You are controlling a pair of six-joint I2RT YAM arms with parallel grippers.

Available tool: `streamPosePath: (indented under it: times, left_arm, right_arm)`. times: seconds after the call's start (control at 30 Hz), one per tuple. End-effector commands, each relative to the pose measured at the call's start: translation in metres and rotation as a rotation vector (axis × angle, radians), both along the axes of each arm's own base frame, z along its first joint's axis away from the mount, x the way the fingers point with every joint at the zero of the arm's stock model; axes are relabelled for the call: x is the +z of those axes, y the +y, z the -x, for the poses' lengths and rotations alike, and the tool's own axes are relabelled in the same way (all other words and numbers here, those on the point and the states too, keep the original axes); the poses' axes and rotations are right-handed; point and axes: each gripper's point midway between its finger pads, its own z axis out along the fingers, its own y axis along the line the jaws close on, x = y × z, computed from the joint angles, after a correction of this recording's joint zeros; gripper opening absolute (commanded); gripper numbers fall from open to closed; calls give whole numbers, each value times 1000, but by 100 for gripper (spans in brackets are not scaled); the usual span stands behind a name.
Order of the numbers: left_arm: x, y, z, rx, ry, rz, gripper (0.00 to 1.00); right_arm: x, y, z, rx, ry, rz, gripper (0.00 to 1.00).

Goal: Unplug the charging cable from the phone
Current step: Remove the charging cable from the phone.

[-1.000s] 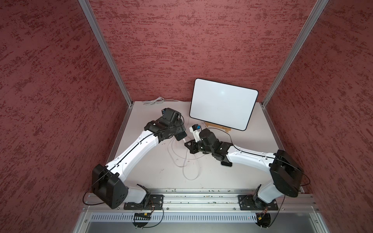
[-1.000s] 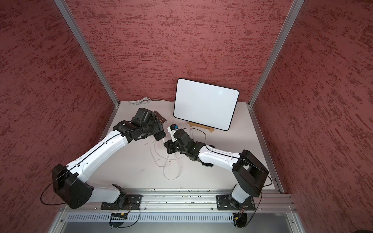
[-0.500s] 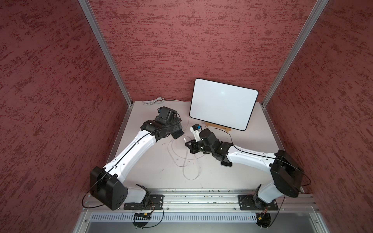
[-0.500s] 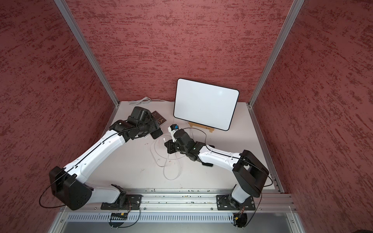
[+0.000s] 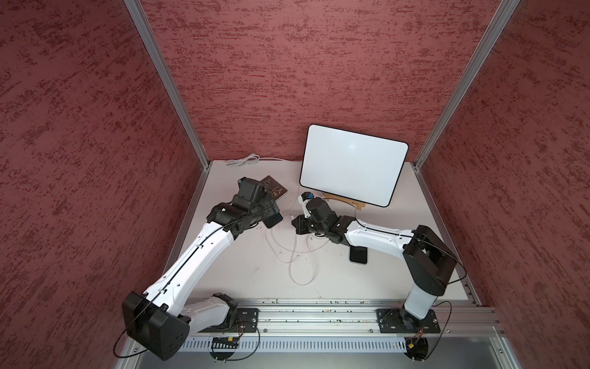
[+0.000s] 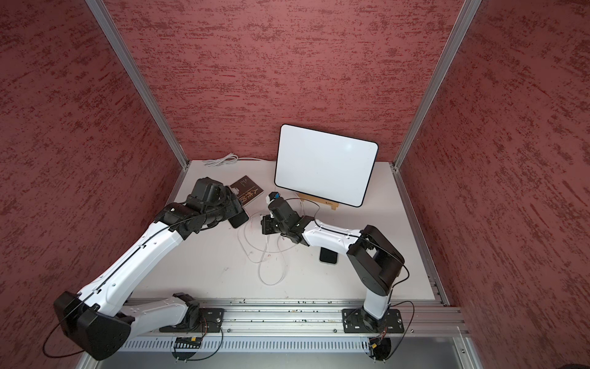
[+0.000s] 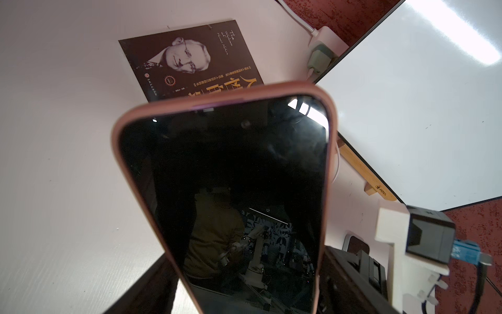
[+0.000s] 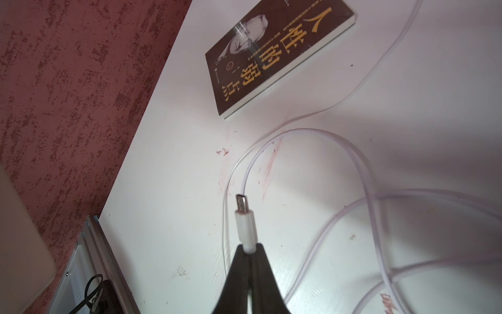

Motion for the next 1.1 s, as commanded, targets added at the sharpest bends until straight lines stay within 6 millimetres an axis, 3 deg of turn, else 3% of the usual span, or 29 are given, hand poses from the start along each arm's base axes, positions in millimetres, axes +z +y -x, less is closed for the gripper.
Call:
streamPosePath:
  times: [0.0,0.27,0.5,0.57,0.67,0.8,0.97,1.07]
  left_arm:
    - [7,1,2,-4,-34,19,54]
    - [-1,-2,9,-19,-14,44,54]
    - [-5,-10,13,-43,-2,72,54]
    - [-6,-12,13,-48,1,70,54]
    - [-6,-14,14,-56,3,72,54]
    - [-4,-20,14,-73,1,74,54]
    - [-1,-34,11,-110,3,71,54]
    - [-2,-50,9,-147,8,67,54]
  right_arm:
    - [-11,-4,-13,-57,49,31,0]
    - [-42,-3,-21,-91,122,90,0]
    - [-57,-4,-28,-112,161,140,0]
    - [-57,-5,-30,-114,165,146,8]
    - [-53,-9,-32,-117,162,149,40]
    - [-39,-18,-32,-113,127,169,61]
    - [-14,-41,-28,-139,80,216,68]
    - [-4,-70,-17,-181,73,274,71]
